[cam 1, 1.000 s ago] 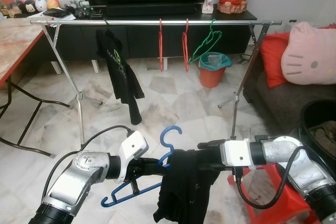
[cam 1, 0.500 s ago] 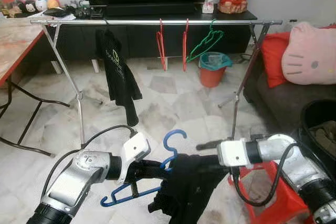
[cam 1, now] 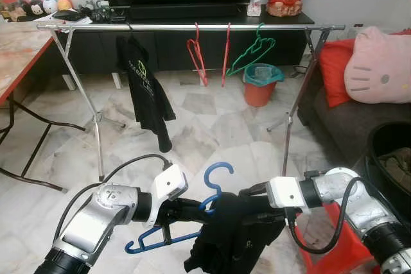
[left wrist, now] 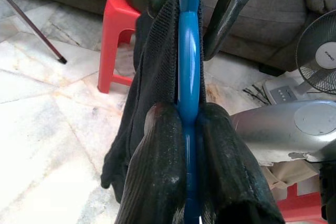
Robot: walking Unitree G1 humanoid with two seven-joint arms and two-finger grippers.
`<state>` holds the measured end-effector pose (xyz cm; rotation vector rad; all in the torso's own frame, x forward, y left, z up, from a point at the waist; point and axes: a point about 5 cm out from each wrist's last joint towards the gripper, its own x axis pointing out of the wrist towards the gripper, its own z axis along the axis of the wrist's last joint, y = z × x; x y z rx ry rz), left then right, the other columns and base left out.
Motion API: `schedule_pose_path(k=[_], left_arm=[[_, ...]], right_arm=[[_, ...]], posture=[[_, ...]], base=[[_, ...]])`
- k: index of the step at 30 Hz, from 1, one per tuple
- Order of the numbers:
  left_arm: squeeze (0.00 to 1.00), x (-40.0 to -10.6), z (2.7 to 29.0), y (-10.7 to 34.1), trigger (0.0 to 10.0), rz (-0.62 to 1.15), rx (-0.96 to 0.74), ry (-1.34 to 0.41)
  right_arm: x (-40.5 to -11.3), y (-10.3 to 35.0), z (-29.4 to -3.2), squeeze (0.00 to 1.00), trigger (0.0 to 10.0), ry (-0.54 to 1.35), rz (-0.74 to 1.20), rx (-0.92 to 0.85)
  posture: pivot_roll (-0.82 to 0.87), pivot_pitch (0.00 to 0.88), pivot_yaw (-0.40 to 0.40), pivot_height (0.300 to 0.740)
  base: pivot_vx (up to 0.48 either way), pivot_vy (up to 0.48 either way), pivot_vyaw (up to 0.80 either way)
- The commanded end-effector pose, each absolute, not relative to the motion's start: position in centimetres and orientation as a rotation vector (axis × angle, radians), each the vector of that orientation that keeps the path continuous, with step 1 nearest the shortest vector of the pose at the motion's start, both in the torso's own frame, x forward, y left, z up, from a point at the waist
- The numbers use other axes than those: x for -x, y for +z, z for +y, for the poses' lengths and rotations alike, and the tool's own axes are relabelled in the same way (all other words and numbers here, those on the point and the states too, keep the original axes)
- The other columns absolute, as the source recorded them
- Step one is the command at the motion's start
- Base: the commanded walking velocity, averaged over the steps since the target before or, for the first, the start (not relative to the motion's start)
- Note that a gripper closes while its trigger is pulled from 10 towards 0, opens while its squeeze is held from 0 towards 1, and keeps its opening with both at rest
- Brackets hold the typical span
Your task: Hang hanger
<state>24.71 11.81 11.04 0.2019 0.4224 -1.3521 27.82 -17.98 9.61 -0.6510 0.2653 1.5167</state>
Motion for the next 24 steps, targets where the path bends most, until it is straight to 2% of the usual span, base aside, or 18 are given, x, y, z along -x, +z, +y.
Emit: schedule_pose_path(k=[1, 2, 3, 24], left_arm=[[0.00, -25.05, 11.05, 12.50, 10.0, 0.337, -0.216, -1.381], [0.00, -25.05, 11.04, 12.51, 10.0, 0.336, -0.215, -1.382], [0.00, -25.04, 11.02, 12.53, 10.0, 0.334, -0.214, -1.384], [0.00, -25.17, 10.44, 12.90, 10.0, 0.302, -0.203, -1.393]], right_arm=[[-27.77, 9.66, -17.79, 0.00, 10.0, 1.535, 0.267, 0.630], [-27.74, 9.59, -17.83, 0.00, 0.7, 1.539, 0.275, 0.625], [-27.65, 9.51, -17.88, 0.00, 0.0, 1.548, 0.284, 0.616], [-27.08, 9.07, -17.80, 0.00, 0.0, 1.591, 0.340, 0.531]], posture=[[-0.04, 0.000, -0.012, 0.740], [-0.04, 0.000, -0.012, 0.740], [-0.04, 0.000, -0.012, 0.740], [-0.04, 0.000, -0.015, 0.740]], base=[[0.000, 0.000, 0.00], [0.000, 0.000, 0.00], [0.000, 0.000, 0.00], [0.000, 0.000, 0.00]])
